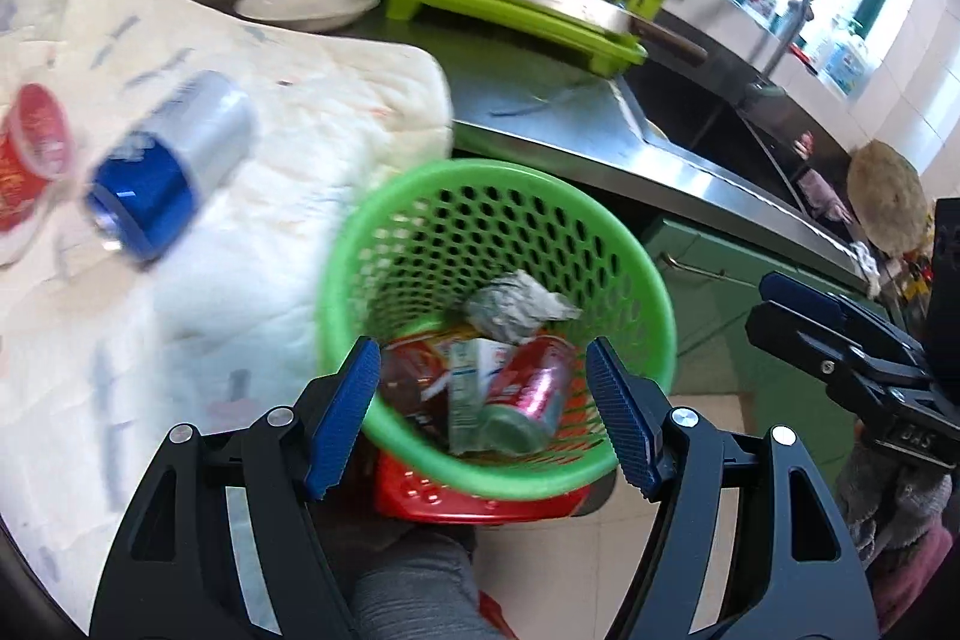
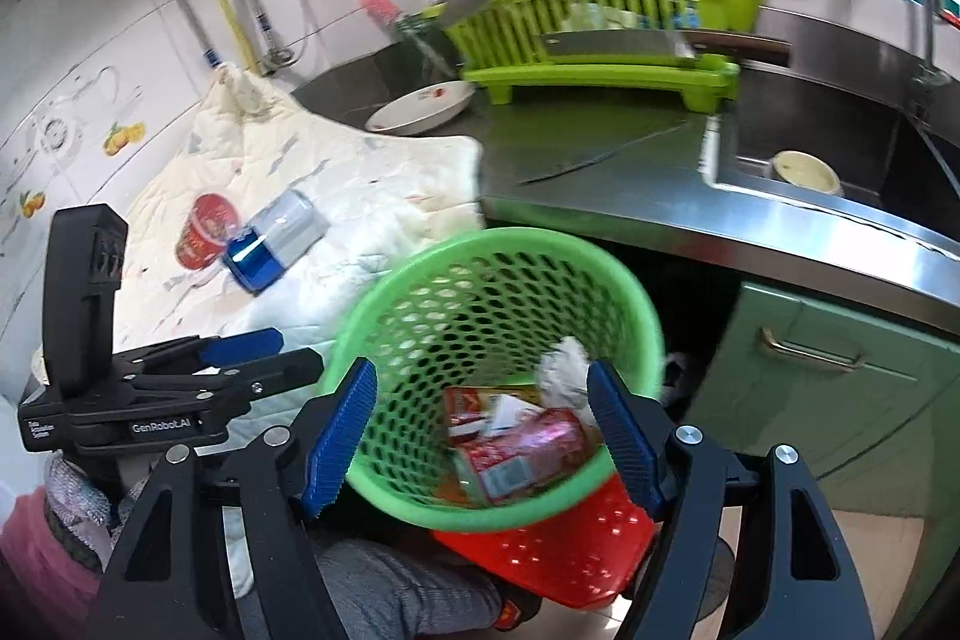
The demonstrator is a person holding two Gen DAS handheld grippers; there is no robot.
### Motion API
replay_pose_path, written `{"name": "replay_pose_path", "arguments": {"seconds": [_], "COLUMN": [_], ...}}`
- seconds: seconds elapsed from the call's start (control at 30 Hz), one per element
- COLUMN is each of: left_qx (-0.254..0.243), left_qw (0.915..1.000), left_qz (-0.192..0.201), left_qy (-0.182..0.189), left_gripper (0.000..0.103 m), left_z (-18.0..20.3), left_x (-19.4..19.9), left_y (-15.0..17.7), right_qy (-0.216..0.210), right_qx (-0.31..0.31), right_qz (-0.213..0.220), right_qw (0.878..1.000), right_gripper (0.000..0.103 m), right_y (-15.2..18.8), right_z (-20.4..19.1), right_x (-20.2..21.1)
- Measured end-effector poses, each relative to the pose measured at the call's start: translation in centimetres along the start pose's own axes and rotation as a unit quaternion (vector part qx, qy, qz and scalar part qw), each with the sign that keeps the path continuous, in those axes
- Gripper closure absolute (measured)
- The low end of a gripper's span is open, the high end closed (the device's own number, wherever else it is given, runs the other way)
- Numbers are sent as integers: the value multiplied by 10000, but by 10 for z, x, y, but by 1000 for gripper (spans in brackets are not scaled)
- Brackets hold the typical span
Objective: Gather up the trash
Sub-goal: 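Move both grippers back over the cloth toward the paper cup and blue can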
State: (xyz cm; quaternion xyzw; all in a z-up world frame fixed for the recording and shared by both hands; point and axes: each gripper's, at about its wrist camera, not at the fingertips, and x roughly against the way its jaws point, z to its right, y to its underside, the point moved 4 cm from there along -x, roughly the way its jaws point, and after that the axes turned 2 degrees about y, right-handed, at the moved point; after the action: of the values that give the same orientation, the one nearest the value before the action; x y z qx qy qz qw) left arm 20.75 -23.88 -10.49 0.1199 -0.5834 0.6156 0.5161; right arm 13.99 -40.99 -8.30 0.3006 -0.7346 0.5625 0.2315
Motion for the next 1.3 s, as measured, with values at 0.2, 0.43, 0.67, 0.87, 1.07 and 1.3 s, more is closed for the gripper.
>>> {"name": "replay_pose_path", "arguments": {"seconds": [0.2,0.43,0.67,0.87,1.07,1.3], "left_qx": [203,755,1244,1354,1088,739], "left_qw": [9985,9914,9741,9585,9489,9441], "left_qz": [219,400,729,828,627,132], "left_qy": [-469,-990,-1740,-2370,-2897,-3210], "left_gripper": [33,30,27,18,15,13], "left_z": [-42,-104,-172,-224,-264,-302], "left_x": [46,98,159,208,242,255], "left_y": [10,32,58,81,105,129], "right_qy": [-237,-540,-778,-1003,-1132,-1190], "right_qx": [221,482,733,920,1115,1188], "right_qz": [-41,-101,-165,-249,-295,-369], "right_qw": [9995,9973,9941,9904,9869,9851], "right_gripper": [30,29,29,28,28,28], "right_y": [-8,-15,-20,-24,-26,-26], "right_z": [-41,-88,-129,-161,-185,-197], "right_x": [-13,-25,-37,-49,-56,-64]}}
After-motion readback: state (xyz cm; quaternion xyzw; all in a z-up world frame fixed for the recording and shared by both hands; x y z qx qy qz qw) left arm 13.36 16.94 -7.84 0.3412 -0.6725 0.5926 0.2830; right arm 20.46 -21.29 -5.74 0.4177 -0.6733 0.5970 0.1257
